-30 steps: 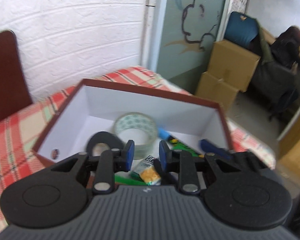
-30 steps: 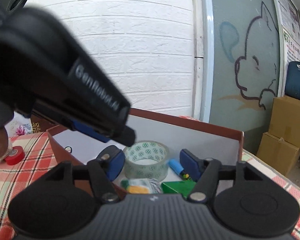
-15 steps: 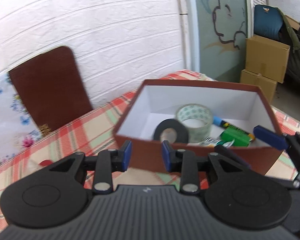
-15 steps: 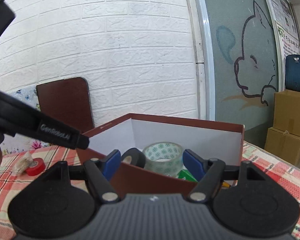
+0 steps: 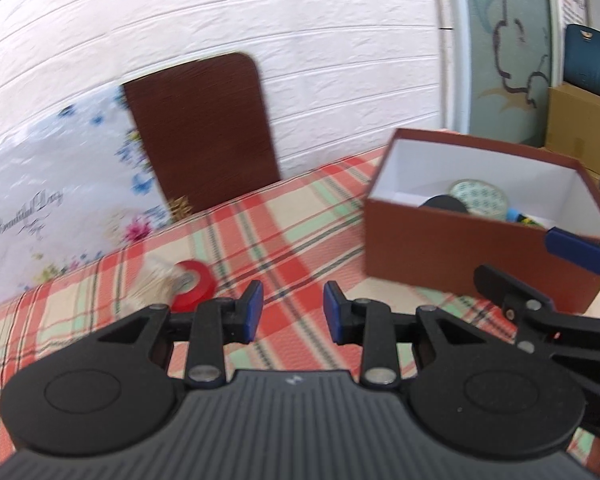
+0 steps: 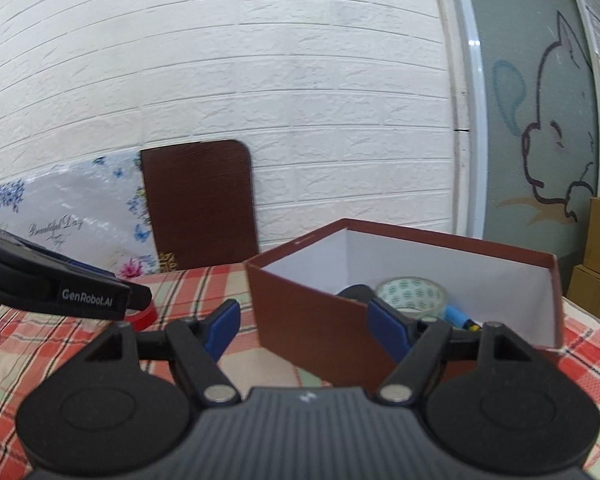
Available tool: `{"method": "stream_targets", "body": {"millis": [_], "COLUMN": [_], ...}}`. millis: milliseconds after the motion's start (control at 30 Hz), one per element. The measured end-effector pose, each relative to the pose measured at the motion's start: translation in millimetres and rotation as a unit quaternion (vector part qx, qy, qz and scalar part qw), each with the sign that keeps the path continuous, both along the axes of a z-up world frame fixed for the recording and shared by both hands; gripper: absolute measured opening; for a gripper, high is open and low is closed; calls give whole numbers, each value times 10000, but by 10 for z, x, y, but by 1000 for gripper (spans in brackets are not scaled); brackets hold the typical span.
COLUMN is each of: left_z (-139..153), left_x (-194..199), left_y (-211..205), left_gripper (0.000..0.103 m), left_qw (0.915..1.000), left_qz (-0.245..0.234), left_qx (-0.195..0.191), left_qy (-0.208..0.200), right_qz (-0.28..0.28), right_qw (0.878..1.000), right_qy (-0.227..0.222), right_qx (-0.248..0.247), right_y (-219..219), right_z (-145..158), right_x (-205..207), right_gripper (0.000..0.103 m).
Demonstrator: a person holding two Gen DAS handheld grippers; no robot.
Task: Organize objects
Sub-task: 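Withdraw the left tool and move the right tool toward the cotton swabs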
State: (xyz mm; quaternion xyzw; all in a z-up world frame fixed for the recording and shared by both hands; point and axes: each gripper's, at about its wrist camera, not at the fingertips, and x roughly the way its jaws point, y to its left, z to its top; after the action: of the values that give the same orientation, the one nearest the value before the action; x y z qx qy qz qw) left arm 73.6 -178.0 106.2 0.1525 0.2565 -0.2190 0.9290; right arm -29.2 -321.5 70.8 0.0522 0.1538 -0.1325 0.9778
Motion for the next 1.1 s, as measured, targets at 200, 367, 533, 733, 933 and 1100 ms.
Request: {"method": "stream_targets", "body": {"millis": [200, 367, 533, 733, 933, 1100], "left_z": [-128, -274, -393, -512, -693, -847], "left_x": [96, 213, 351, 576, 817, 993], "left_y": [374, 655, 951, 1361, 1802, 2167], "left_gripper": [36, 40, 40, 40, 40, 40], "left_qw": [9993, 9977, 9956, 9910, 9840, 9771], "left_qz": [368, 655, 912, 1288, 1696, 2066], "left_qx": [-45, 3, 105, 299, 436, 201], "left_qy": [81, 155, 201, 204, 313, 458], "right_qz": [366, 684, 1005, 1388, 1749, 1863], "right_qw": [9990, 9964, 9926, 9862, 9779, 9726], "right_qy": [174, 382, 659, 895, 1145, 1386], "right_qx": [-211, -317, -161, -122, -47, 63], "right_y": [347, 612, 810, 1103, 1384, 1520], "right_z": [-27, -78, -129, -161, -244, -348], "right_x": [113, 230, 395, 616, 899, 1174], "right_gripper": [73, 74, 74, 74, 74, 74]}}
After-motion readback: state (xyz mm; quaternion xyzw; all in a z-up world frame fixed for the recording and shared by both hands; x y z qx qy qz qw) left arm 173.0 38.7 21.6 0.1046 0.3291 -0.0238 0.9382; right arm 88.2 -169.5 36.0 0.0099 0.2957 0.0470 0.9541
